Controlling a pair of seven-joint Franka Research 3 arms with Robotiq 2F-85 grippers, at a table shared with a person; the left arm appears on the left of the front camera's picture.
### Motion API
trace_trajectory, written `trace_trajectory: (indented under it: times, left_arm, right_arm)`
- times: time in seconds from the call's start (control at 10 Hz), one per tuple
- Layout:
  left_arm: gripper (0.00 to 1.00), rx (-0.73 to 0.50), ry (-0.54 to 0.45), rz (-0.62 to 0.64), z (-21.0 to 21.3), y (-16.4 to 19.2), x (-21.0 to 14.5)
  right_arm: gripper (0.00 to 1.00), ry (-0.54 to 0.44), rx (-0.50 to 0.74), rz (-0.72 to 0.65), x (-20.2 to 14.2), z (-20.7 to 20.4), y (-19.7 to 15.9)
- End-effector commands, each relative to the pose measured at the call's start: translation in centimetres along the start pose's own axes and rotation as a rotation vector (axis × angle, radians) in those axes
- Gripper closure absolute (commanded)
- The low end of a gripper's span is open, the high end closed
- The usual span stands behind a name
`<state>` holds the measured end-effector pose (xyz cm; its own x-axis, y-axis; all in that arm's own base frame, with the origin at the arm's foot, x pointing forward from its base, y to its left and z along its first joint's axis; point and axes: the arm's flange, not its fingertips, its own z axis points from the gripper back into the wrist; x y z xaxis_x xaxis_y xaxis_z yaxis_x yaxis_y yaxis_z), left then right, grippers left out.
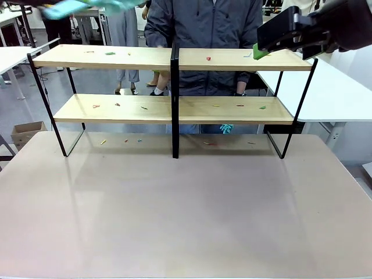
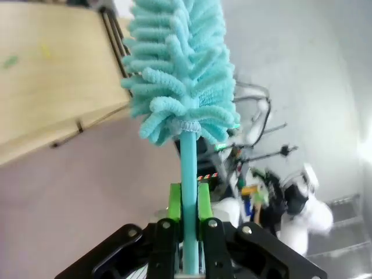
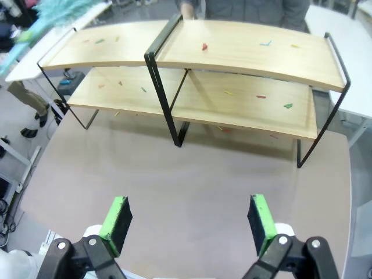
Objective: Clean the shelves.
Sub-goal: Pick up the Duster when the human hands it over.
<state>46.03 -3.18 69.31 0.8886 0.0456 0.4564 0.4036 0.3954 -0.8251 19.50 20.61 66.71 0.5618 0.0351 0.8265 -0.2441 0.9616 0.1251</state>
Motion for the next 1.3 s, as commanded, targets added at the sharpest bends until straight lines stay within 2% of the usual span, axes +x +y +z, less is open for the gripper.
trace_trajectory:
  times: [0.0,0.2,0.3,0.4,0.5,0.6,0.7,0.8,1.2]
  left_arm:
    - [1.0,0.097,-0.016,-0.218,9.7,-1.3,-7.1]
    - [1.0,0.265,-0.19,-0.281,20.0,-0.4,-14.2]
    - [1.0,0.309,-0.281,-0.228,23.4,0.7,-17.3]
    - [1.0,0.316,-0.379,-0.166,26.0,1.8,-20.3]
    - [1.0,0.304,-0.437,-0.144,27.9,3.0,-22.8]
    - [1.0,0.324,-0.487,-0.071,28.8,4.6,-24.5]
    - [1.0,0.294,-0.6,0.024,28.9,5.8,-24.6]
    - [1.0,0.322,-0.446,-0.099,30.5,3.8,-24.6]
    - [1.0,0.322,-0.446,-0.099,30.5,3.8,-24.6]
  right_arm:
    - [0.0,-0.002,-0.006,-0.002,0.0,0.0,-0.1]
    - [0.0,-0.002,-0.006,-0.002,0.0,0.0,-0.1]
    - [0.0,-0.002,-0.006,-0.002,0.0,0.0,-0.1]
    - [0.0,-0.002,-0.006,-0.002,0.0,0.0,-0.1]
    - [0.0,-0.002,-0.006,-0.002,0.0,0.0,-0.1]
    - [0.0,-0.002,-0.006,-0.002,0.0,0.0,-0.1]
    - [0.0,-0.002,-0.006,-0.002,0.0,0.0,-0.1]
    - [0.0,-0.002,-0.006,-0.002,0.0,0.0,-0.1]
    - [0.0,-0.002,-0.006,-0.002,0.0,0.0,-0.1]
